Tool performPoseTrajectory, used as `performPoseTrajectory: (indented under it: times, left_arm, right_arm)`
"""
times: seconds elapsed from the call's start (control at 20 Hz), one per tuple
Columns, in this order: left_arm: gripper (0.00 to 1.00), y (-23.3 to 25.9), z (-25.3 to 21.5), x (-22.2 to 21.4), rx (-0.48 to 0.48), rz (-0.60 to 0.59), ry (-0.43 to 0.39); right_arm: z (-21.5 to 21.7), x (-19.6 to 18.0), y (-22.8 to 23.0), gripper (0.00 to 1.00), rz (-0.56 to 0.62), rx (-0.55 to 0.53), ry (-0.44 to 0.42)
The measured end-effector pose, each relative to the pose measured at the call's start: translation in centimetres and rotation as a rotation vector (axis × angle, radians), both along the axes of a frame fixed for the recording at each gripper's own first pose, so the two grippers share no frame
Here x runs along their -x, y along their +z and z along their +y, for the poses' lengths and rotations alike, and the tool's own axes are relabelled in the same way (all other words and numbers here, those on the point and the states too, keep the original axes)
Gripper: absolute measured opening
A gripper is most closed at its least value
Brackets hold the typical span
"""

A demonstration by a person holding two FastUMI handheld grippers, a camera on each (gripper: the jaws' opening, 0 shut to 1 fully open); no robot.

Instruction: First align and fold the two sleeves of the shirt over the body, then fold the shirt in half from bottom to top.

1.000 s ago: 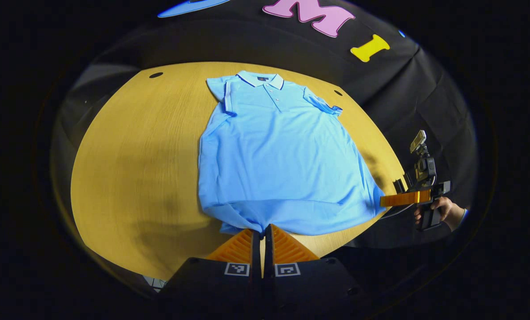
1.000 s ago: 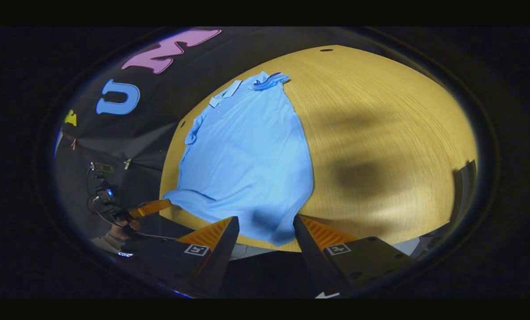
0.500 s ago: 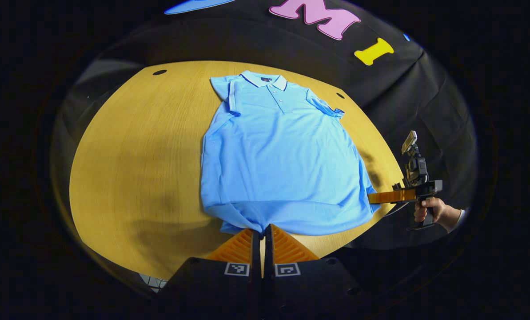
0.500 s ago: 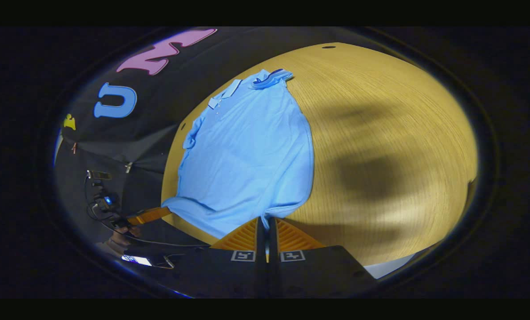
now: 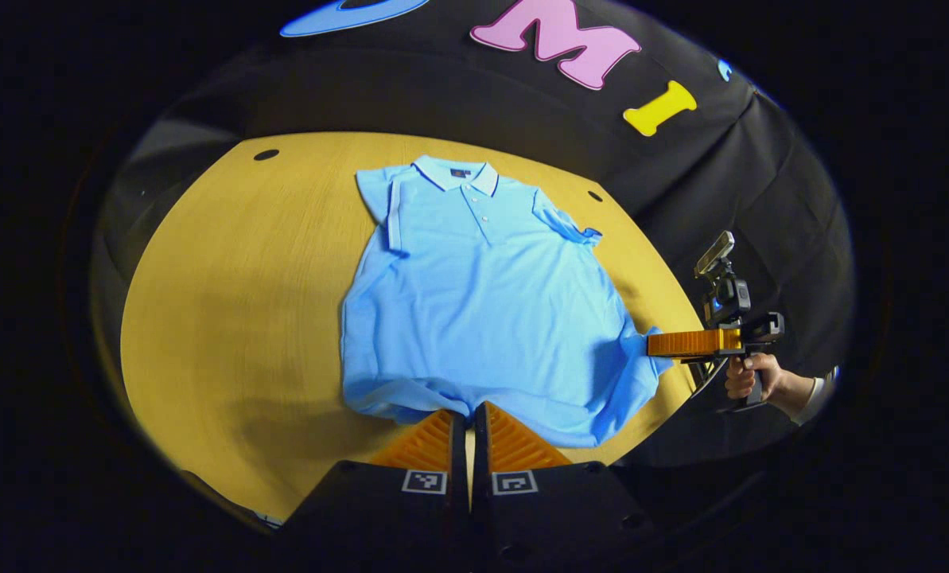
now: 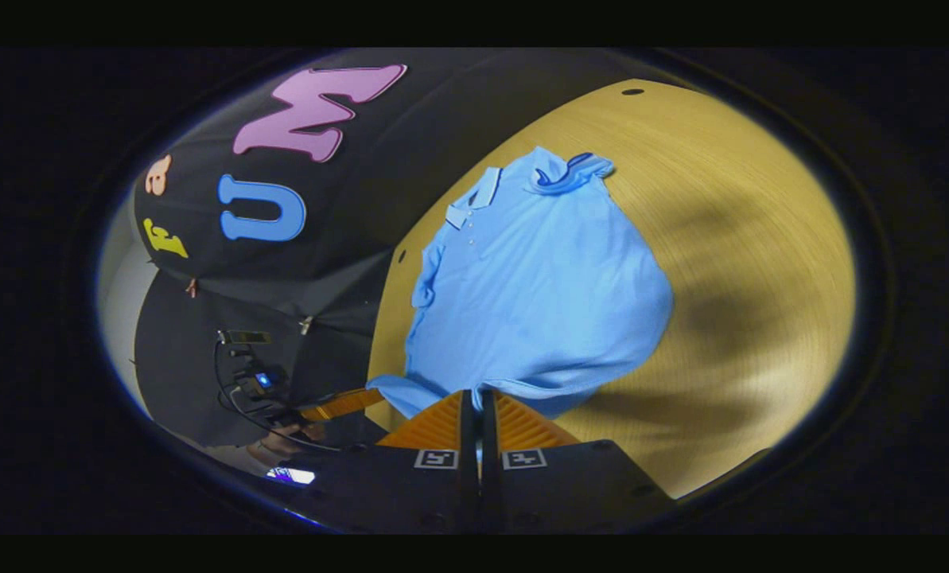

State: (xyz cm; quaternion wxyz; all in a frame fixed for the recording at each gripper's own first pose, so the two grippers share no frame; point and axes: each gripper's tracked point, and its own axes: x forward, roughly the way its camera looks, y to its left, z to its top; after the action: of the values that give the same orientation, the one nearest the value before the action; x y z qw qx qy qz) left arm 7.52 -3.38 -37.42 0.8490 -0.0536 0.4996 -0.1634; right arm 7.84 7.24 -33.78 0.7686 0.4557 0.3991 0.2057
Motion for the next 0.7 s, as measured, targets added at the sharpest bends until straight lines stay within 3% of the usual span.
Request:
performPoseTrajectory:
  times: [0.1, 0.15, 0.2, 0.3, 0.45, 0.5, 0.6, 0.7]
  left_arm:
    - [0.06, 0.7, -0.4, -2.6, 0.002, -0.037, 0.001]
    - [0.06, 1.2, -0.4, -4.0, 0.004, -0.057, 0.004]
    - [0.06, 1.7, -0.5, -5.8, 0.005, -0.082, 0.014]
    - [0.06, 3.1, -0.1, -9.5, 0.012, -0.137, 0.046]
    - [0.06, 5.5, 0.8, -16.1, 0.032, -0.224, 0.121]
    - [0.06, 6.4, 0.9, -18.2, 0.051, -0.246, 0.149]
    - [0.06, 7.7, 0.8, -22.6, 0.081, -0.268, 0.204]
    - [0.06, 7.2, 0.4, -27.4, 0.04, -0.31, 0.173]
  right_arm:
    - [-0.5, -2.7, 1.1, 0.05, -0.043, 0.007, -0.017]
    - [-0.8, -4.4, 2.0, 0.0, -0.068, 0.001, -0.037]
    - [-1.4, -6.2, 3.2, 0.05, -0.095, -0.01, -0.058]
    - [-3.1, -10.2, 5.0, 0.0, -0.147, 0.002, -0.104]
    - [-5.5, -16.1, 7.6, 0.05, -0.229, 0.043, -0.139]
    - [-6.2, -18.4, 8.3, 0.11, -0.25, 0.058, -0.148]
    - [-7.5, -23.0, 9.9, 0.11, -0.292, 0.074, -0.172]
    - [-8.4, -27.2, 10.1, 0.0, -0.322, 0.114, -0.177]
